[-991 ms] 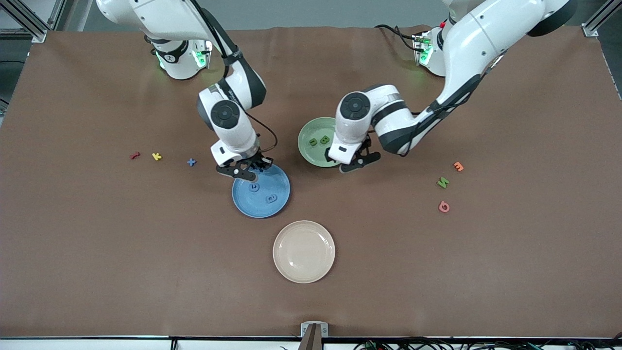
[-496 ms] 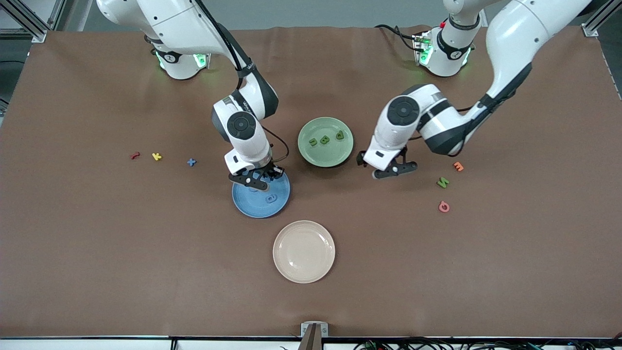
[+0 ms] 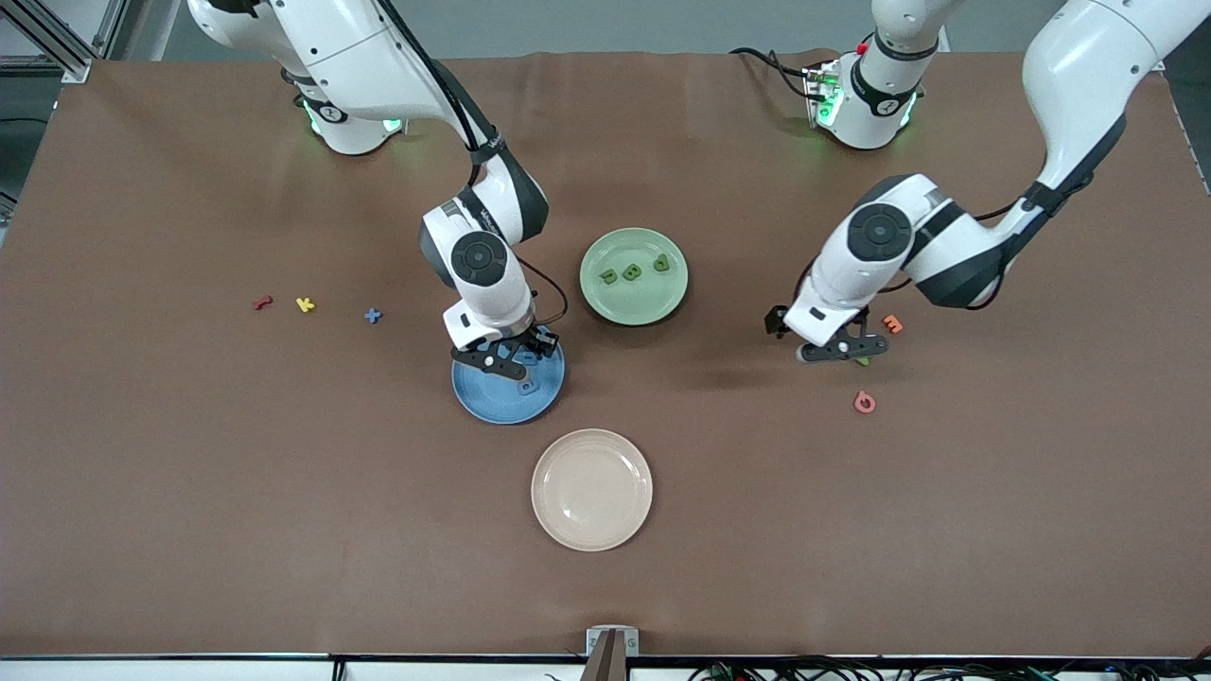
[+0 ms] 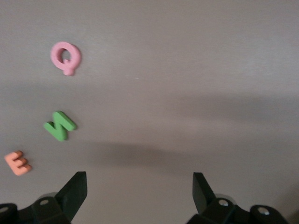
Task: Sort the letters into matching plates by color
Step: 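Place the blue E on the blue plate while the left gripper returns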
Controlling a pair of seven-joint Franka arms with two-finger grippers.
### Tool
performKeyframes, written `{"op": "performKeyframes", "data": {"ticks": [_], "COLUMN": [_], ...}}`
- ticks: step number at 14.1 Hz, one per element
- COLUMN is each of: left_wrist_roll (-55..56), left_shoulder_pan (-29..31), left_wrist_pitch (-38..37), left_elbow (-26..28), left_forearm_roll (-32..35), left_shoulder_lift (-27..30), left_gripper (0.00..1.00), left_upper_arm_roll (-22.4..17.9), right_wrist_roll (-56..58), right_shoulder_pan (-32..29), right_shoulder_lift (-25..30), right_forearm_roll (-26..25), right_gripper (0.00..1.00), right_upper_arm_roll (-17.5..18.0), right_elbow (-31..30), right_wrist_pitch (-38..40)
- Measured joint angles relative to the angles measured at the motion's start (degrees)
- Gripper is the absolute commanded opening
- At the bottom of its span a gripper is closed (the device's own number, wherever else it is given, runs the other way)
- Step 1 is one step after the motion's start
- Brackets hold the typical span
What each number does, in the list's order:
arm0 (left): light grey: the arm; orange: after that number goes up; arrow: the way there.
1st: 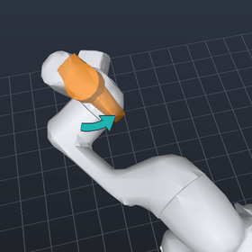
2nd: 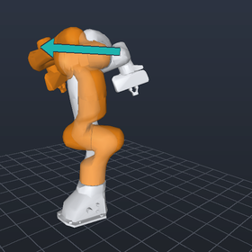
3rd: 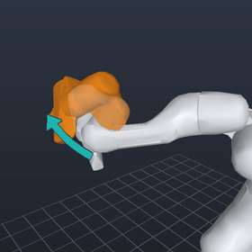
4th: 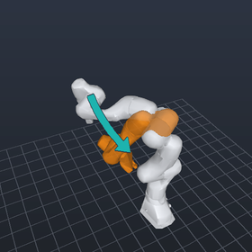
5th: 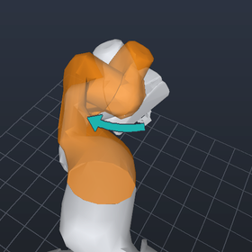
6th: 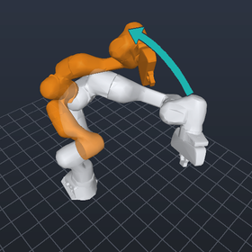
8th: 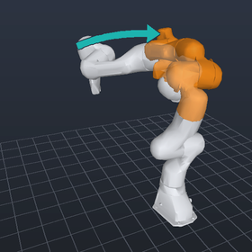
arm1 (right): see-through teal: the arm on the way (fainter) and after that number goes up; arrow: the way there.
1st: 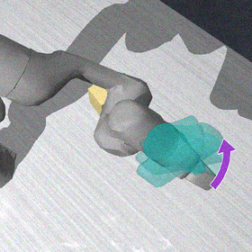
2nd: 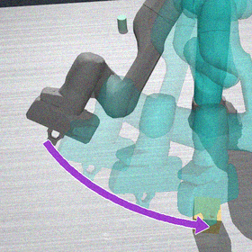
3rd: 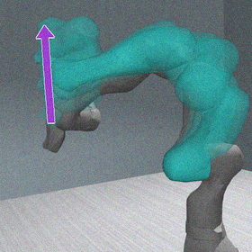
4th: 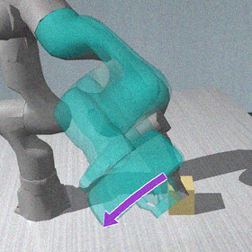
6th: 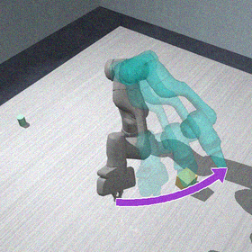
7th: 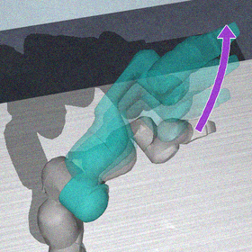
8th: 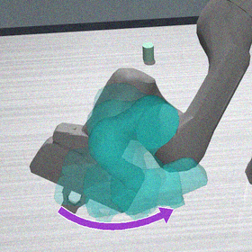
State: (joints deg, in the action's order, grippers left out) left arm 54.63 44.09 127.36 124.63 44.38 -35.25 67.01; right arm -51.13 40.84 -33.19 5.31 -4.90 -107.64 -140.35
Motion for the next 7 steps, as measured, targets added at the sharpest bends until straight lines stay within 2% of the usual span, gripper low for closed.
{"op": "performKeyframes", "data": {"ticks": [7], "left_wrist_roll": [-9.69], "left_shoulder_pan": [8.49], "left_wrist_pitch": [1.43], "left_elbow": [0.65], "left_forearm_roll": [1.41], "left_shoulder_lift": [-0.4], "left_gripper": [0.98], "left_upper_arm_roll": [0.05], "right_wrist_roll": [6.22], "right_shoulder_pan": [-2.08], "right_shoulder_lift": [1.96], "right_forearm_roll": [-0.15], "right_gripper": [1.0], "right_upper_arm_roll": [-1.06], "right_elbow": [2.92], "right_wrist_pitch": [8.76]}}
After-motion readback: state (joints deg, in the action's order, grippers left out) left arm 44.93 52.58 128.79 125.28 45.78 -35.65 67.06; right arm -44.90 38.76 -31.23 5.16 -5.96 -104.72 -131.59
